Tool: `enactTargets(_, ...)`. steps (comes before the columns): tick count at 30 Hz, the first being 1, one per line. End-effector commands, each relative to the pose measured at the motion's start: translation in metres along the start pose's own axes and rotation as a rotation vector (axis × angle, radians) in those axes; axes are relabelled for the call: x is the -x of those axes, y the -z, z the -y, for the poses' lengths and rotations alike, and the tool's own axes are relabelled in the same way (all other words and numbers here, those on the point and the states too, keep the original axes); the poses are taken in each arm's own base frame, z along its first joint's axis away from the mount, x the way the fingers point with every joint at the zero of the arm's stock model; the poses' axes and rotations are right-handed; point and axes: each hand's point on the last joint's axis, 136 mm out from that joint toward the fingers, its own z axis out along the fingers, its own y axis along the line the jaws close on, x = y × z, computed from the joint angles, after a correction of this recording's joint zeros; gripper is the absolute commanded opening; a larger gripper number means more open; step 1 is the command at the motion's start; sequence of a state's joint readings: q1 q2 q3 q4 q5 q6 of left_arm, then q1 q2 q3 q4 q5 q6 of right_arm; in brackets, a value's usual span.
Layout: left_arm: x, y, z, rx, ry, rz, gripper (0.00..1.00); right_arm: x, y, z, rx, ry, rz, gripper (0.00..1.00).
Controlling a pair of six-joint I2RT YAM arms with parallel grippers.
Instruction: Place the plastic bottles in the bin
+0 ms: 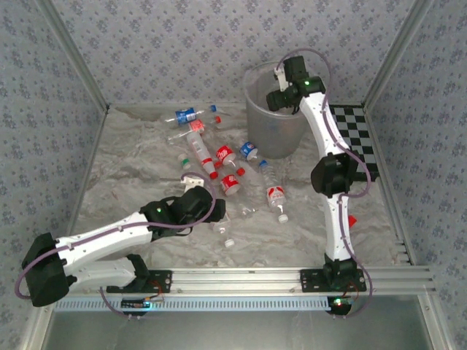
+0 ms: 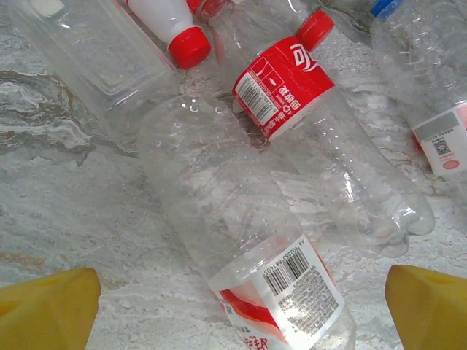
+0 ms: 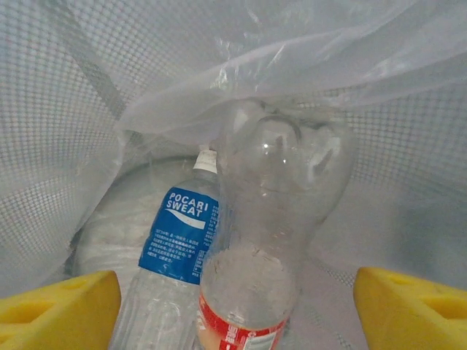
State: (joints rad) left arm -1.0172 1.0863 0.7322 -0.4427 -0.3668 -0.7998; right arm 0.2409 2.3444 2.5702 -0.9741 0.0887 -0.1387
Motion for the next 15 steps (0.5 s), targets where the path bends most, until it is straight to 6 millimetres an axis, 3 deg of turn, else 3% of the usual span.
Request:
enactTargets(1, -0.008, -0.002, 0.005, -0.028, 0.023, -0.021, 1.00, 0.040, 0.087, 0.009, -0.018, 0.001, 0.156, 0.89)
enactTargets(5, -0.022, -0.005, 0.006, -0.032, 0.075, -0.069, 1.00, 0.061, 0.152, 0.013, -0.007, -0.023, 0.291, 0.99)
enactTargets(9, -0.034, -0.005, 0.013, -0.058, 0.098, -0.072, 1.00, 0.072, 0.211, 0.013, 0.065, -0.096, 0.416, 1.00)
enactTargets(11, -0.043, -0.007, 0.019, -0.094, 0.135, -0.094, 1.00, 0.068, 0.229, 0.007, 0.110, -0.125, 0.446, 1.00)
enactTargets(15, -0.066, -0.017, 0.022, -0.114, 0.172, -0.178, 1.00, 0.043, 0.244, -0.014, 0.238, -0.190, 0.432, 1.00)
